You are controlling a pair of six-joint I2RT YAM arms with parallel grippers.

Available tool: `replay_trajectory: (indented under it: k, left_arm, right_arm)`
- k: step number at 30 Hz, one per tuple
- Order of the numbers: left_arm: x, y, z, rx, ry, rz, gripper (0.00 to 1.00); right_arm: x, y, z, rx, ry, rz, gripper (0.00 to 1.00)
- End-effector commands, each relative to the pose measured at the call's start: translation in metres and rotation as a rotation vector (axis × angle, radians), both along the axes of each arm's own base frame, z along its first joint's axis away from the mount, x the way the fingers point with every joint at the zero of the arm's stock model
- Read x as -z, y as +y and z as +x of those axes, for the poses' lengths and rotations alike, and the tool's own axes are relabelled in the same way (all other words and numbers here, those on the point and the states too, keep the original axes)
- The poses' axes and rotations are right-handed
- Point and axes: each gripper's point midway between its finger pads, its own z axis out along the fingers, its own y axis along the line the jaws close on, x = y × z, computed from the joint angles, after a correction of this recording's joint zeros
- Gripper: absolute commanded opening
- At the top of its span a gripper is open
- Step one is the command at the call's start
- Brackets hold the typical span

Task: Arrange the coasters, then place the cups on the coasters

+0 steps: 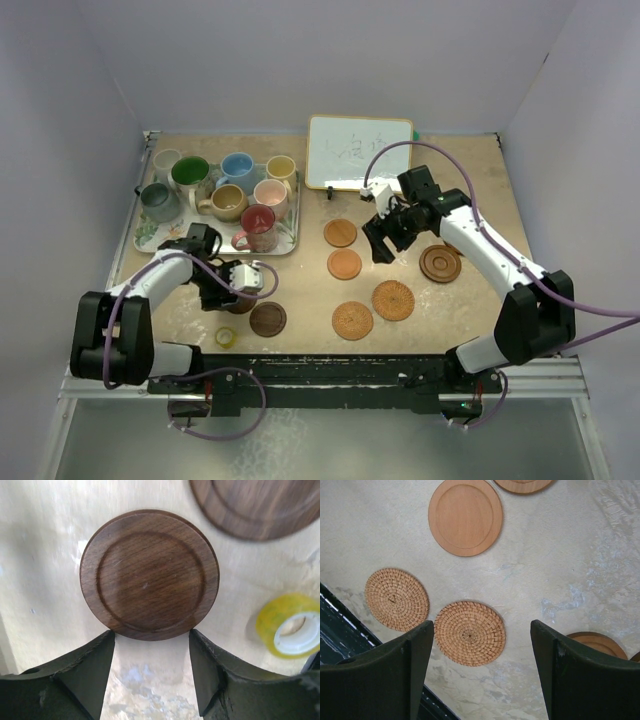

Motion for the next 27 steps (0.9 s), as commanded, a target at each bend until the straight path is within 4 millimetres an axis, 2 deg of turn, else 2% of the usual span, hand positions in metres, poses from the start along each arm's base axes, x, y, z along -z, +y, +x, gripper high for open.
replay_trajectory:
  k: [1,10,21,24,27]
  left_arm:
    - [-0.001,-0.038,0.004,-0.037,0.013,-0.054,0.57]
    - [0.002,-0.099,0.011,0.052,0.0,-0.039,0.56]
    - [0.018,-0.19,0.026,0.094,0.006,-0.03,0.51]
    - [0.021,-0.203,0.035,0.071,0.001,-0.025,0.51]
    - [0.022,-0.206,0.046,0.042,-0.019,-0.007,0.51]
  right_arm:
    - [-0.009,-0.007,0.0,0.005,-0.022,0.004,0.8]
    - [-0.011,-0.016,0.004,0.037,-0.027,0.009,0.8]
    - [-0.011,-0.025,0.01,0.087,-0.035,0.012,0.8]
    - [-0.01,-0.028,0.013,0.109,-0.038,0.01,0.8]
    - [-0.011,-0.032,0.015,0.128,-0.043,0.013,0.8]
